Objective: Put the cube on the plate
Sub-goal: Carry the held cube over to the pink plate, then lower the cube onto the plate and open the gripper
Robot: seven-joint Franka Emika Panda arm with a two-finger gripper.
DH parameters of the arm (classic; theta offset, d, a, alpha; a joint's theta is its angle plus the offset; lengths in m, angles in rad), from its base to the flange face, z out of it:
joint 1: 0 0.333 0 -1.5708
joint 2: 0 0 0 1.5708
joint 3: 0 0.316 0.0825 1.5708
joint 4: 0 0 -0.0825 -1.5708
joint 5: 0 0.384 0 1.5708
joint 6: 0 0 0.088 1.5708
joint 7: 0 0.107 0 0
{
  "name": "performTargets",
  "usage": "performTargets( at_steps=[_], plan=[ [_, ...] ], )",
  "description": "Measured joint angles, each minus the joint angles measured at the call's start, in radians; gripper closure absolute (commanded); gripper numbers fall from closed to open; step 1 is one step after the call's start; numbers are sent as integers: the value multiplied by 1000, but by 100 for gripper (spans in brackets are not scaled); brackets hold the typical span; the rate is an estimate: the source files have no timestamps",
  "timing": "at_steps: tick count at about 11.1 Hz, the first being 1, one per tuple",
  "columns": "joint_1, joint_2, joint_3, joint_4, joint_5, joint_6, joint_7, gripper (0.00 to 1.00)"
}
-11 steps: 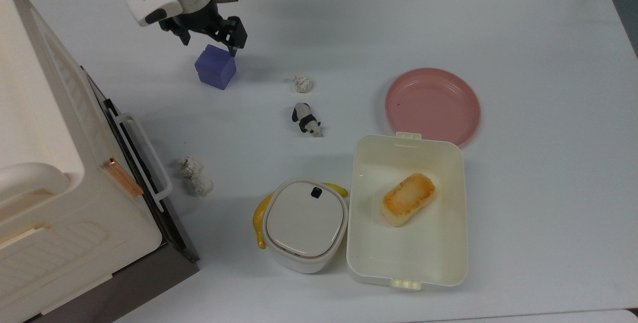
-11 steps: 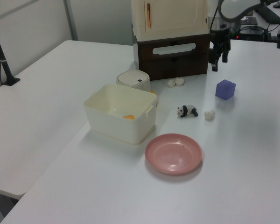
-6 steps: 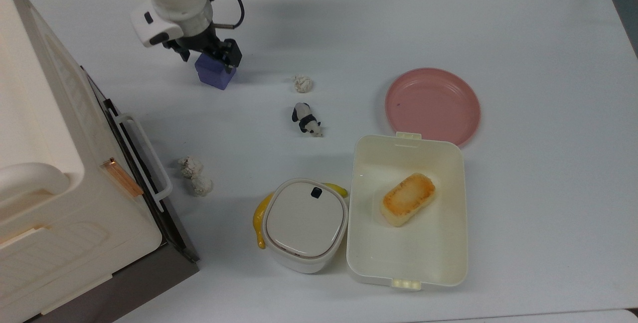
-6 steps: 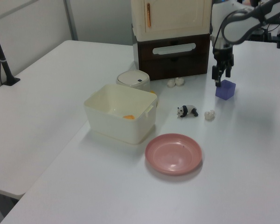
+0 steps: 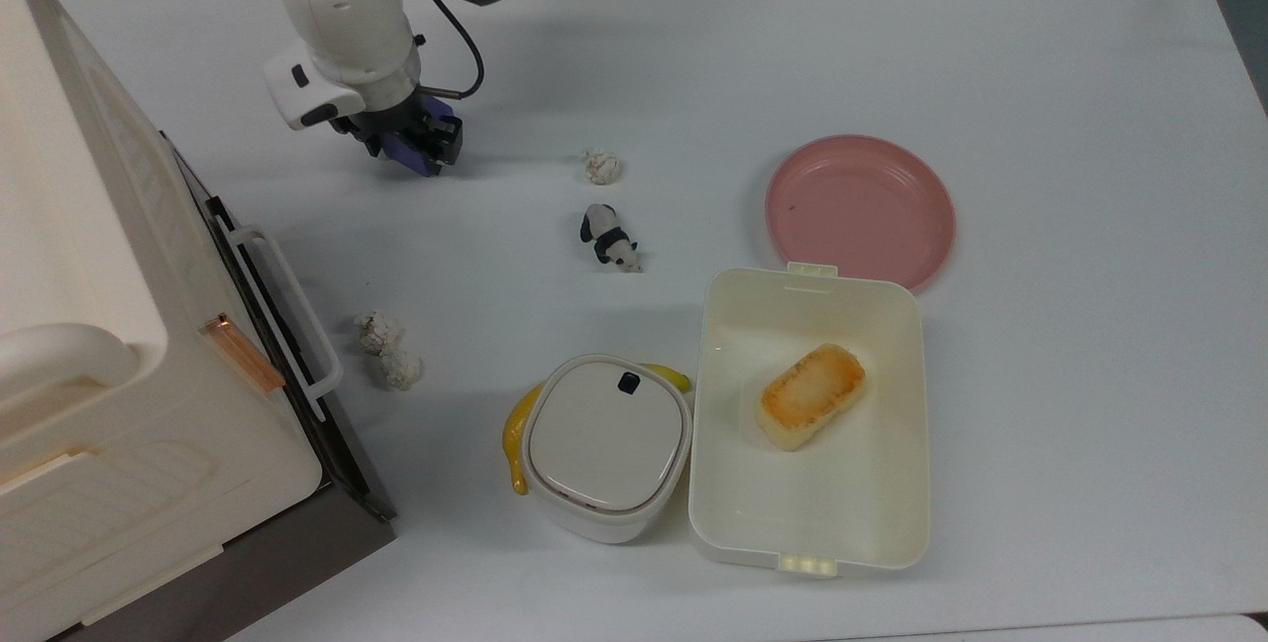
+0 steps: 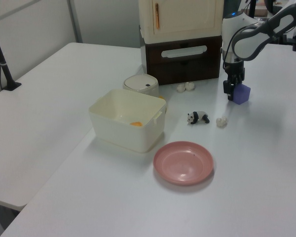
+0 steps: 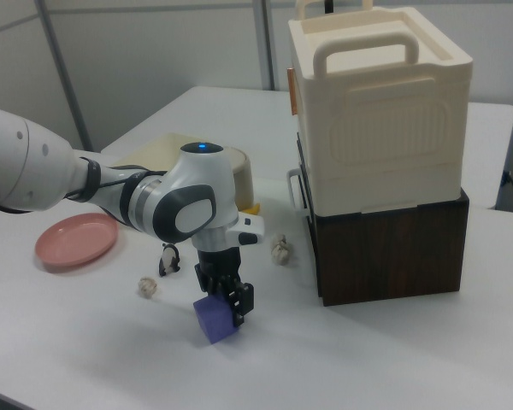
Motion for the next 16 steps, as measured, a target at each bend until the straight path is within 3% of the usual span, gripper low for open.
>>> performTargets(
  at_steps=[2, 5, 8, 10, 11, 12, 14, 16],
  plan=[
    [1, -8, -4, 11, 0, -29, 0, 100],
    [33, -23, 14, 149, 41, -162, 61, 98],
    [116, -28, 142, 252, 57, -183, 288, 90],
    [224, -17, 225, 268, 58, -183, 498, 89],
    [285, 3, 249, 284, 58, -183, 595, 80],
    [333, 33, 259, 314, 58, -183, 671, 63],
    [388, 120, 260, 404, 57, -183, 779, 0],
    [433, 213, 260, 486, 45, -183, 860, 0]
  ],
)
